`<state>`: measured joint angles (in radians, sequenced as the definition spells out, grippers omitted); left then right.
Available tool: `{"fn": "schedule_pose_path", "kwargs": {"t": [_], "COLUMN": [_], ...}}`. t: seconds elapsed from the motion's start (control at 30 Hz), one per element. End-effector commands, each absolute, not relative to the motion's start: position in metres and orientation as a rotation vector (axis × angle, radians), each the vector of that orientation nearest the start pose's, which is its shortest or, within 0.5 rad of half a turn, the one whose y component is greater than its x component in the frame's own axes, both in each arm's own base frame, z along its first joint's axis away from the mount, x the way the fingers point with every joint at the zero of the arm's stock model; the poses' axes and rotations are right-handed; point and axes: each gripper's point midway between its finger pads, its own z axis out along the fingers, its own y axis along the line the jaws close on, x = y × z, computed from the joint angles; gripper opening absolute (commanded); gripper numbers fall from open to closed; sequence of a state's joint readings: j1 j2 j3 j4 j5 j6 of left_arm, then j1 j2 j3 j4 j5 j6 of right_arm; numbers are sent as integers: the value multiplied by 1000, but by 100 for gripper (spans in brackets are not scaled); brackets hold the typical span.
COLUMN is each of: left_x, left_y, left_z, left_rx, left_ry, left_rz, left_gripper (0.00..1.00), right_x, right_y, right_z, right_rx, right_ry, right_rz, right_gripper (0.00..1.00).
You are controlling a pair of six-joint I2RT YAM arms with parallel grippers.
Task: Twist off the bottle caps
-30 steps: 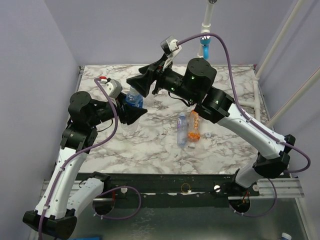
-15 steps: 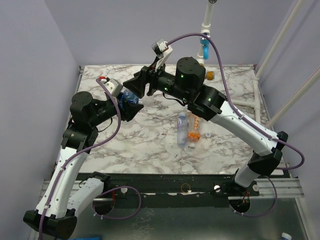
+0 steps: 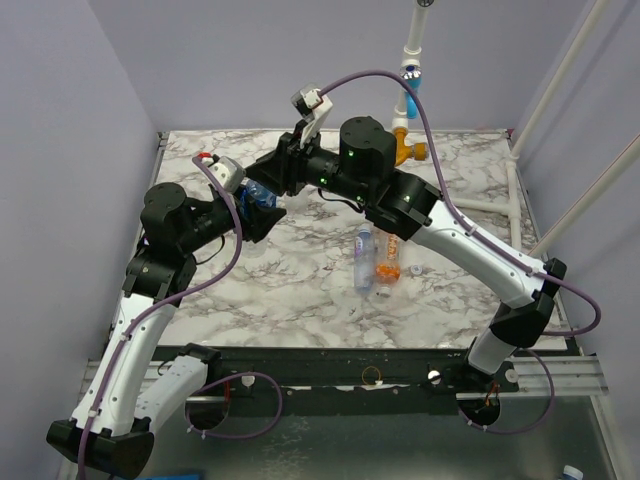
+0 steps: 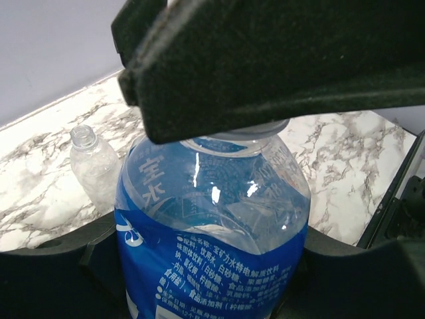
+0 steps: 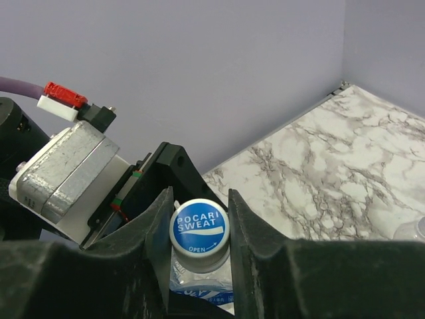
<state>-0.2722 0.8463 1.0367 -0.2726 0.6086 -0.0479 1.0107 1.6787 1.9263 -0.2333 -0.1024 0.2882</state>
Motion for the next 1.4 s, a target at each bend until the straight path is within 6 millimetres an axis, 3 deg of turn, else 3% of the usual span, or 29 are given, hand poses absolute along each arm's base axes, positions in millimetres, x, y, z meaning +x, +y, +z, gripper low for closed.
{"fn": "schedule_pose_path", "kwargs": {"t": [0.0, 0.07, 0.17, 0.33, 0.4, 0.53, 0.6, 0.63, 0.67, 0.73, 0.8, 0.9, 1.13, 1.37], "left_x": [240, 233, 211, 163, 150, 142, 142, 145, 149, 161, 171, 189, 218, 226], "left_y": [-179, -184, -195, -211, -214, -215, -215, -215, -214, -213, -210, -204, -189, -183], "left_z": [367, 367, 370, 377, 381, 387, 387, 387, 386, 383, 381, 375, 367, 366], "left_rx": [681, 709, 791, 941, 975, 987, 984, 979, 964, 932, 916, 879, 813, 796], "left_ry": [1525, 1515, 1486, 1452, 1457, 1461, 1461, 1460, 1463, 1462, 1450, 1444, 1450, 1449], "left_rz": [-777, -820, -933, -1214, -1311, -1369, -1365, -1351, -1329, -1257, -1178, -1043, -836, -770], "left_gripper": [0, 0, 0, 0, 0, 1, 0, 0, 0, 0, 0, 0, 0, 0], "right_x": [244, 239, 211, 115, 88, 70, 75, 82, 93, 126, 162, 202, 231, 227], "right_y": [450, 446, 443, 422, 407, 397, 400, 403, 407, 414, 419, 419, 428, 438], "right_z": [476, 483, 494, 511, 512, 505, 503, 503, 502, 507, 503, 499, 482, 475], "right_rx": [-665, -676, -800, -1191, -1296, -1402, -1395, -1366, -1318, -1160, -1014, -848, -738, -762], "right_ry": [1479, 1447, 1332, 934, 808, 746, 779, 810, 859, 972, 1122, 1261, 1425, 1449], "right_rz": [1102, 1115, 1196, 1454, 1510, 1545, 1526, 1502, 1465, 1358, 1246, 1117, 1054, 1093], "right_gripper": [12, 9, 5, 5, 5, 10, 17, 28, 51, 83, 99, 100, 97, 85]}}
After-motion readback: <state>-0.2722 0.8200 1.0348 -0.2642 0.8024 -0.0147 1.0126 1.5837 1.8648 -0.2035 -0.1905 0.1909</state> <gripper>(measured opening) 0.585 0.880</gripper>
